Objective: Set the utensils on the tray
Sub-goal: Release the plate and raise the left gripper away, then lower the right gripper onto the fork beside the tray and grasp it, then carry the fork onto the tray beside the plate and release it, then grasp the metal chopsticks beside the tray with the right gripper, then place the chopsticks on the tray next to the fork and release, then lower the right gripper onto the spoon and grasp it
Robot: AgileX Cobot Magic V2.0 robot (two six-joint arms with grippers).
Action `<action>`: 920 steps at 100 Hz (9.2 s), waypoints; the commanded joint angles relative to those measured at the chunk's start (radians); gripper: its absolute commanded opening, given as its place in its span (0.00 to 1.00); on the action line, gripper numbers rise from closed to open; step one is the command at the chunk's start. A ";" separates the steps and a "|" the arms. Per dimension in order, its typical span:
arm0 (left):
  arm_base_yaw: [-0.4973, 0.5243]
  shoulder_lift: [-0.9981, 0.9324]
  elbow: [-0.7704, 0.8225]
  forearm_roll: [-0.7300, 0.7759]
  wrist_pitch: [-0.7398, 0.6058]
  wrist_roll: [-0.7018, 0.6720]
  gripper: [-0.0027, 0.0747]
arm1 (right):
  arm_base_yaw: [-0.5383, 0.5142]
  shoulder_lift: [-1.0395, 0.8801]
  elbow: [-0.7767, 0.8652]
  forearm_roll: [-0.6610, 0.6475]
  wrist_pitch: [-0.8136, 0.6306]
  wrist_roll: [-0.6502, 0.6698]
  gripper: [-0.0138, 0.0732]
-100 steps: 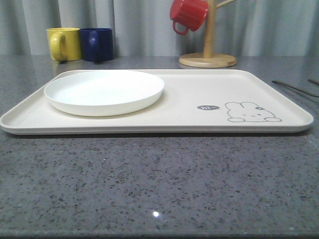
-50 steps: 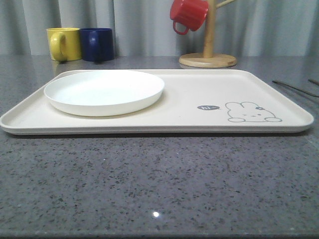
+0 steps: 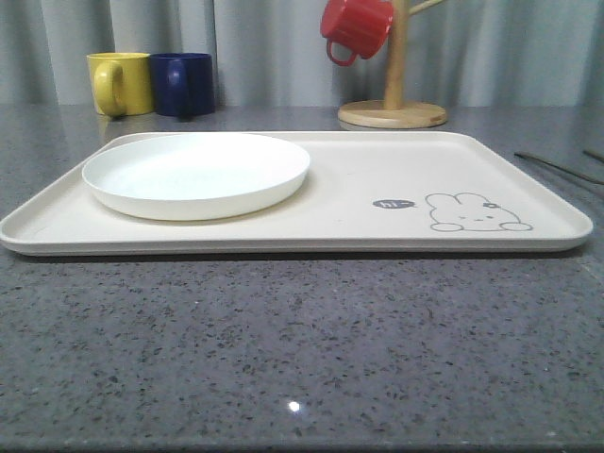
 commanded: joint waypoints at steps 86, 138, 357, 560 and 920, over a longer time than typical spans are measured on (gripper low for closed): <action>-0.001 0.004 -0.026 -0.004 -0.084 0.002 0.01 | 0.012 0.589 -0.259 0.015 -0.012 -0.087 0.64; -0.001 0.004 -0.026 -0.004 -0.084 0.002 0.01 | 0.018 0.950 -0.453 0.015 0.011 -0.103 0.64; -0.001 0.004 -0.026 -0.004 -0.084 0.002 0.01 | 0.497 1.186 -0.718 -0.132 -0.008 0.485 0.15; -0.001 0.004 -0.026 -0.004 -0.084 0.002 0.01 | -0.158 1.101 -0.658 0.022 0.180 -0.165 0.58; -0.001 0.004 -0.026 -0.004 -0.084 0.002 0.01 | -0.316 1.119 -0.720 -0.043 0.224 -0.154 0.62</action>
